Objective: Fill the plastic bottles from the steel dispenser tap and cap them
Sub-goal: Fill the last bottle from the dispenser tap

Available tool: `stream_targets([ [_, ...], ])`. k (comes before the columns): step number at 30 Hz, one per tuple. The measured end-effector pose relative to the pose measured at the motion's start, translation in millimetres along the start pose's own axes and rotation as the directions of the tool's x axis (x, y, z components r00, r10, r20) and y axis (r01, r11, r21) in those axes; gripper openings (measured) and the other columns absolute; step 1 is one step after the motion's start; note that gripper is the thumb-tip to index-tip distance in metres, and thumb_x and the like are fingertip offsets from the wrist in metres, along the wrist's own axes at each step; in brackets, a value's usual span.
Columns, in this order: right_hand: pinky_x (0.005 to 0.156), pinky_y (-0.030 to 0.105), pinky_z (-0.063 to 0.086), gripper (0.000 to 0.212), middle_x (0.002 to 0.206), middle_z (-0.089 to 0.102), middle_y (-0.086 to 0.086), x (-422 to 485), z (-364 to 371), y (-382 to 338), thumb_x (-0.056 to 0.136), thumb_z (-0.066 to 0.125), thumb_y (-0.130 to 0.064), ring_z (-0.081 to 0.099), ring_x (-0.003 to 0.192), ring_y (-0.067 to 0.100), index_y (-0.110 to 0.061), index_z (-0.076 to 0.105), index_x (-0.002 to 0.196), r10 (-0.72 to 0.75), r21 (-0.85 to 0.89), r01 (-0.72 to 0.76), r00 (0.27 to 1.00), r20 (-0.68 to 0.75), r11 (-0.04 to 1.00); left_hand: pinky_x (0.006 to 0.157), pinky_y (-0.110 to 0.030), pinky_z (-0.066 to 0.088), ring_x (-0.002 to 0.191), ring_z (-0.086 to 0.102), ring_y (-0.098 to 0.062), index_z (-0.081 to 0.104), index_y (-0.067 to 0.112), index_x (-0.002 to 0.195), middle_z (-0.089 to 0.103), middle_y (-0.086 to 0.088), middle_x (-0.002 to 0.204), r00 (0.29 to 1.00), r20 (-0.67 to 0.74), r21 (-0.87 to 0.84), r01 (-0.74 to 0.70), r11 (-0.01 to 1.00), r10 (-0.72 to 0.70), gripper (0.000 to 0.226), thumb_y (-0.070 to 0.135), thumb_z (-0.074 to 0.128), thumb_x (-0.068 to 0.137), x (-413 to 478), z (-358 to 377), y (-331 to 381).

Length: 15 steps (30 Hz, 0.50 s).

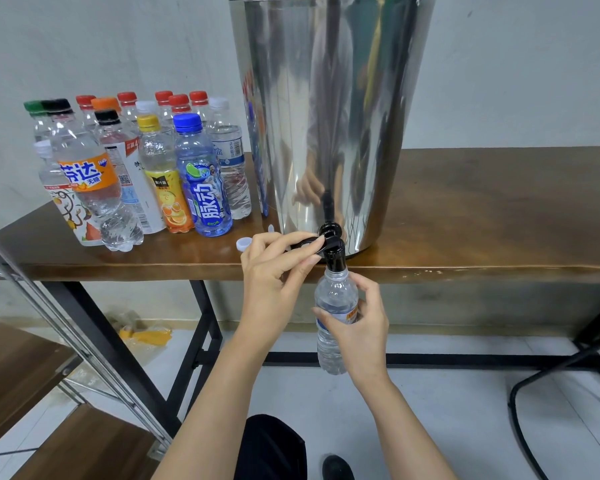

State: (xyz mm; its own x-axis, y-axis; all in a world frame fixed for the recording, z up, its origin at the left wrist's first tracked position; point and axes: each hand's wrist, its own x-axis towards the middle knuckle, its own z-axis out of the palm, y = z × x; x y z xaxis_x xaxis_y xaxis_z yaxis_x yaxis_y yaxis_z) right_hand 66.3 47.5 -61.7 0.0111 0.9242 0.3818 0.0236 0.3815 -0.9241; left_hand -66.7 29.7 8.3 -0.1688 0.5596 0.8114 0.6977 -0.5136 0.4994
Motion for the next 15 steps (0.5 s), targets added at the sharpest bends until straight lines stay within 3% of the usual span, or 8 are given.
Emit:
stream_targets([
  [7, 0.093, 0.032, 0.054, 0.071, 0.115, 0.061, -0.016, 2, -1, -4, 0.065, 0.09, -0.006, 0.061, 0.11, 0.009, -0.042, 0.053, 0.114, -0.011, -0.002, 0.011, 1.0, 0.004, 1.0, 0.094, -0.052, 0.038, 0.1, 0.051, -0.018, 0.068, 0.032, 0.117, 0.067, 0.015, 0.117, 1.0, 0.022, 0.034, 0.006, 0.999, -0.007, 0.025, 0.034, 0.058, 0.093, 4, -2, 1],
  [15, 0.092, 0.029, 0.053, 0.07, 0.116, 0.061, -0.014, 5, 0, -6, 0.066, 0.09, -0.008, 0.06, 0.11, 0.008, -0.041, 0.053, 0.115, -0.032, -0.018, 0.032, 0.999, 0.006, 0.999, 0.089, -0.058, 0.04, 0.099, 0.05, -0.016, 0.065, 0.033, 0.12, 0.066, 0.017, 0.116, 1.0, 0.012, 0.051, -0.021, 0.998, 0.021, 0.026, 0.034, 0.056, 0.095, 11, -3, -1],
])
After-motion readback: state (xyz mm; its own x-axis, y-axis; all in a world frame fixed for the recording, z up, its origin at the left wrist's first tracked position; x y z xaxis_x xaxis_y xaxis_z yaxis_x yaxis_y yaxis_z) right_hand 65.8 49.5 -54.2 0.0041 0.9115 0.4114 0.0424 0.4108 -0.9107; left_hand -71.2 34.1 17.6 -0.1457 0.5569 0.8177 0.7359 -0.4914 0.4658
